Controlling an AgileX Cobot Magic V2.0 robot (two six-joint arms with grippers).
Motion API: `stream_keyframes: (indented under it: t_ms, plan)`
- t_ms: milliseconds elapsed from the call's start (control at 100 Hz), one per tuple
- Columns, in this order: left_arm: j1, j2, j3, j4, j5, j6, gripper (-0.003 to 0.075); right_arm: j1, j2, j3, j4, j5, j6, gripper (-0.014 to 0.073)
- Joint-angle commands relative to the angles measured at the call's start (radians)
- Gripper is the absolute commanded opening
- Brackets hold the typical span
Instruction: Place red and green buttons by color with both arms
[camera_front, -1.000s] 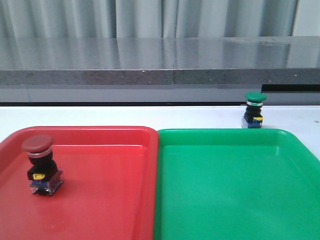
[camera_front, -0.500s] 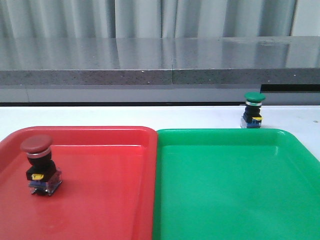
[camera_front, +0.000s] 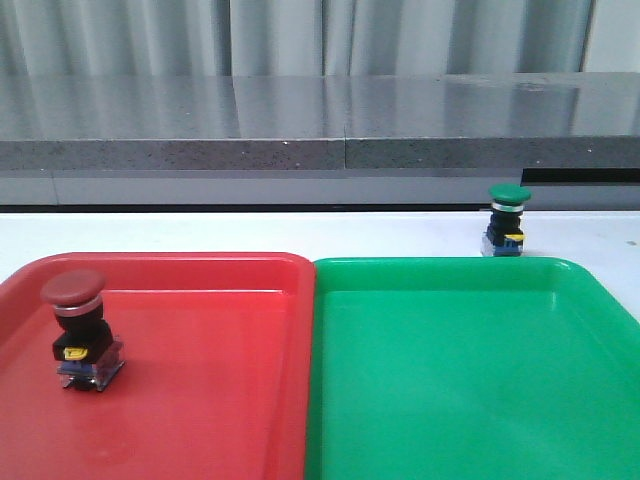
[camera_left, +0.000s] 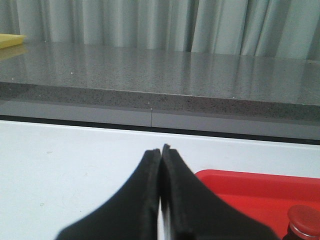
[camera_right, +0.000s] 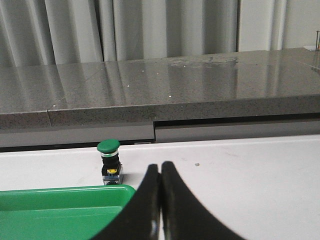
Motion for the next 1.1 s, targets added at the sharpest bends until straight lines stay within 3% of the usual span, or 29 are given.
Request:
stream_keyframes:
  t_ms: [0, 590, 700, 940, 1090]
  plan:
    - [0.003, -0.032, 0.014, -0.007, -0.071, 0.004, -0.0020, -0.008, -0.021, -0.018, -0.009, -0.076, -0.003, -0.0064]
    - [0.003, -0.032, 0.014, -0.007, -0.071, 0.004, -0.0020, -0.008, -0.021, -0.033, -0.009, -0.066, -0.003, -0.0064]
    - [0.003, -0.032, 0.014, -0.007, -0.071, 0.004, -0.0020, -0.008, -0.009, -0.099, -0.019, -0.023, -0.003, -0.0064]
    - [0.003, -0.032, 0.014, -0.007, -0.071, 0.004, -0.0020, -0.008, 0.121, -0.325, -0.052, 0.215, -0.003, -0.0064]
    - [0.003, -0.032, 0.014, -0.007, -0.071, 0.004, -0.0020, -0.008, 0.261, -0.469, -0.064, 0.236, -0.003, -0.0064]
